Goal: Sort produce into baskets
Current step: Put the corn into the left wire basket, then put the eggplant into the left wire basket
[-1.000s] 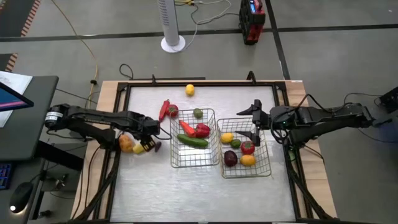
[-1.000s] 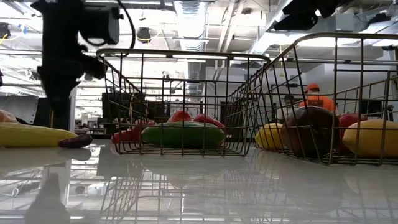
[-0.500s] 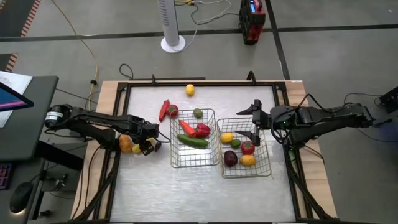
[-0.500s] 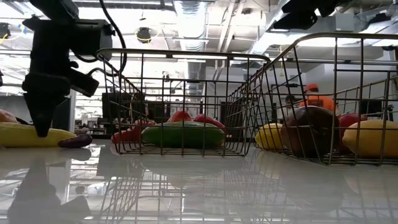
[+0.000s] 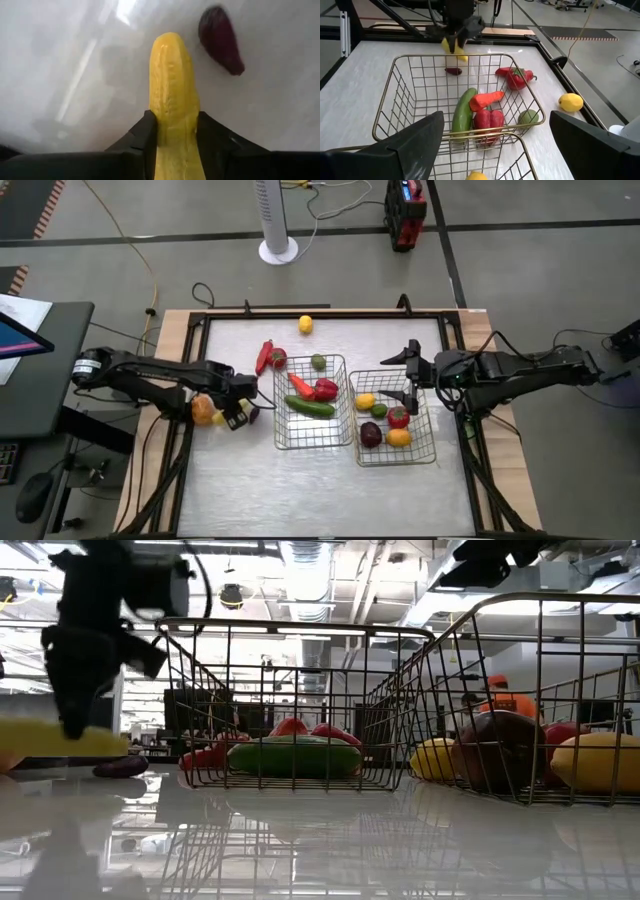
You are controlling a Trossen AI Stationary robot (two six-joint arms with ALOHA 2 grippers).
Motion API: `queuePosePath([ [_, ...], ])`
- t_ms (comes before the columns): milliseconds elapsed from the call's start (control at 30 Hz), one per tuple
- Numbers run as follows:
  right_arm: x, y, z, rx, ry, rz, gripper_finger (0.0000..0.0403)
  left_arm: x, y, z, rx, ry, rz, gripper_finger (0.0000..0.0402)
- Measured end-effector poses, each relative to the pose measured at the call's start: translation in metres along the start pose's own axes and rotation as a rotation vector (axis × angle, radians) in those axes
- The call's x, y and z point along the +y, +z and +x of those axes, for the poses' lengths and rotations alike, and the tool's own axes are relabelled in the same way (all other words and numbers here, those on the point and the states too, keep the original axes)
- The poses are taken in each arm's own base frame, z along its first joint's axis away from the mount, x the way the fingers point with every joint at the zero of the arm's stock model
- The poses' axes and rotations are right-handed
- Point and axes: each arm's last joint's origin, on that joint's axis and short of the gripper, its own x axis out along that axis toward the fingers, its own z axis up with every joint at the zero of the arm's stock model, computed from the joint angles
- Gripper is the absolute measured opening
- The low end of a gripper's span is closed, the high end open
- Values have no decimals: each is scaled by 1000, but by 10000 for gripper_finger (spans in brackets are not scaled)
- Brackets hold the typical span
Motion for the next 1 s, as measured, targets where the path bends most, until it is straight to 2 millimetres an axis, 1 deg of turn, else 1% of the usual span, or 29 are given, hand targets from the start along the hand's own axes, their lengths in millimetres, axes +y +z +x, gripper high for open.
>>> queuePosePath([
  [67,0,0,0,0,0,1,388,-2,5,-16,-32,41,21,98],
  [167,0,0,0,0,0,4,388,-5,14,-42,-134,139,34,99],
  [233,0,0,0,0,0,4,388,-5,20,-59,-240,226,22,99],
  [300,0,0,0,0,0,4,388,-7,27,-74,-352,278,1,100],
  [367,0,0,0,2,0,3,388,-13,35,-85,-463,280,-2,101],
  [433,0,0,0,2,0,3,388,-21,43,-93,-574,236,24,104],
  [567,0,0,0,3,0,3,388,-38,57,-103,-746,92,96,120],
  [667,0,0,0,3,0,3,388,-48,66,-106,-827,26,126,140],
  [767,0,-1,0,8,0,1,388,-54,72,-103,-846,7,134,173],
  [900,0,-1,0,11,0,1,388,-57,76,-93,-787,3,161,227],
  [1000,0,-1,0,10,0,1,388,-56,74,-90,-746,10,178,253],
])
